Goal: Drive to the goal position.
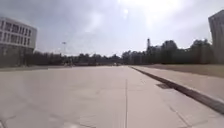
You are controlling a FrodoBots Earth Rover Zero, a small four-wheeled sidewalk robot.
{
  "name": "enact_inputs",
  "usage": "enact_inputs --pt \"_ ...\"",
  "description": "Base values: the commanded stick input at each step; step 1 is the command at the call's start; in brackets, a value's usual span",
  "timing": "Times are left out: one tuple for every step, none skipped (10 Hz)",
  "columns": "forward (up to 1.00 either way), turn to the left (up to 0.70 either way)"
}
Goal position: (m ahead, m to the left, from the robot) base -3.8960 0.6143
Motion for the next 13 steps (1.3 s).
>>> enact_inputs --pt "1.0 0.0" --pt "1.0 0.0" --pt "1.0 0.0" --pt "1.0 0.0" --pt "1.0 0.0" --pt "1.0 0.0" --pt "1.0 0.0" --pt "1.0 0.0" --pt "1.0 0.0" --pt "1.0 0.0" --pt "1.0 0.0" --pt "1.0 0.0" --pt "1.0 0.0"
